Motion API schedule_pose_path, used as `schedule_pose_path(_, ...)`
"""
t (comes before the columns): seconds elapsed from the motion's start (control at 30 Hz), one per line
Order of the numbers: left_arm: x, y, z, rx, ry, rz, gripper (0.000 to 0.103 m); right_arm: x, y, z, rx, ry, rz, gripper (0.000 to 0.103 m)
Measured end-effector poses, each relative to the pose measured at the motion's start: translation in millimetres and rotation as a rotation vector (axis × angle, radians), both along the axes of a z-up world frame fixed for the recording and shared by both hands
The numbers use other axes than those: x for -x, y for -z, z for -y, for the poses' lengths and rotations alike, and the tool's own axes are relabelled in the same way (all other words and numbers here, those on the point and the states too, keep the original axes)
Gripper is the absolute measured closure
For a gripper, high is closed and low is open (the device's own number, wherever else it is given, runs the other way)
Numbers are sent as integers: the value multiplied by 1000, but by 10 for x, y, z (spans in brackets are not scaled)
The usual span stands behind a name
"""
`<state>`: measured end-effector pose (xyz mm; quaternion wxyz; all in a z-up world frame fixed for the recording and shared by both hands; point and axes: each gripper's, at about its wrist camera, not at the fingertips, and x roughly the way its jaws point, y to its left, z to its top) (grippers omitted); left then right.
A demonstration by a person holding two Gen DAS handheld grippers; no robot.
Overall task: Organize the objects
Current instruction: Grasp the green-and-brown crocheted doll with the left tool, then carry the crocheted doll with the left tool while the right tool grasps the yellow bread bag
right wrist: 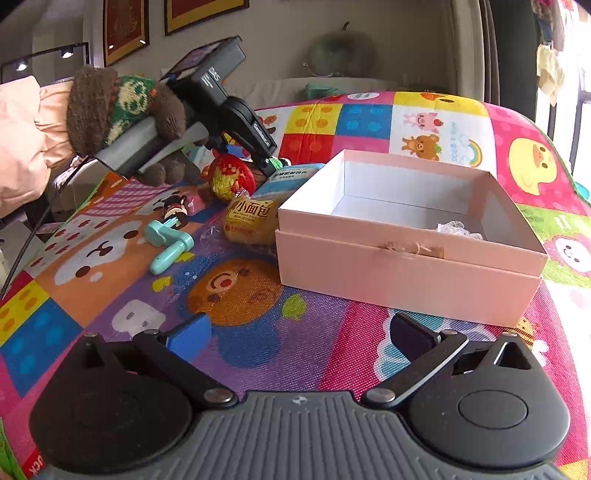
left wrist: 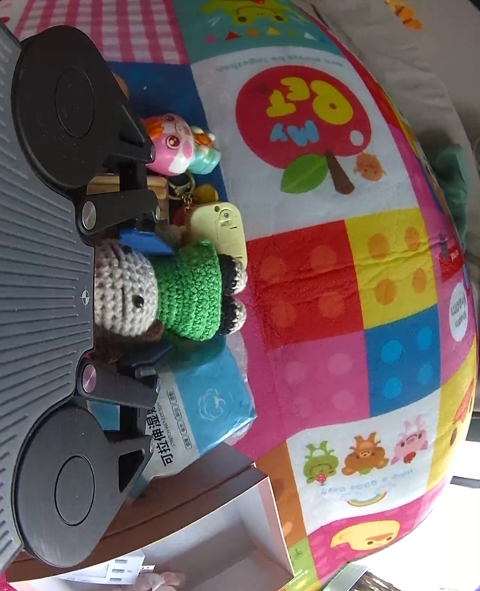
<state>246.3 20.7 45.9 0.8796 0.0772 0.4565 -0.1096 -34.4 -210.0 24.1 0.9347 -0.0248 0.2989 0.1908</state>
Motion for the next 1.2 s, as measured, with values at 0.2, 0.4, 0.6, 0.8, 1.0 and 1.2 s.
schedule_pose_path(0.2,630,-37,-143,58,39,15,46,-24,-2,41,-16,9,0,0)
schedule_pose_path(0.4,1421,-32,-230,25,162,49,42,-48,5,18,3,12,-8,0)
schedule_pose_path(0.6,1404,141,-247,-90,156,61,24,-89,21,-29,27,14,-28,0)
schedule_pose_path(0.8,1402,49,-465,94,57,90,40,-74,24,-18,32,27,-27,0)
schedule_pose_path(1.0,1909,-348,-921,419,-12,250,40,-126,-259,-175,87,-25,15,0)
schedule_pose_path(1.2,2276,-320,-1580,506,-221,445,40,-924,-993,-501,-107,-69,-129,0)
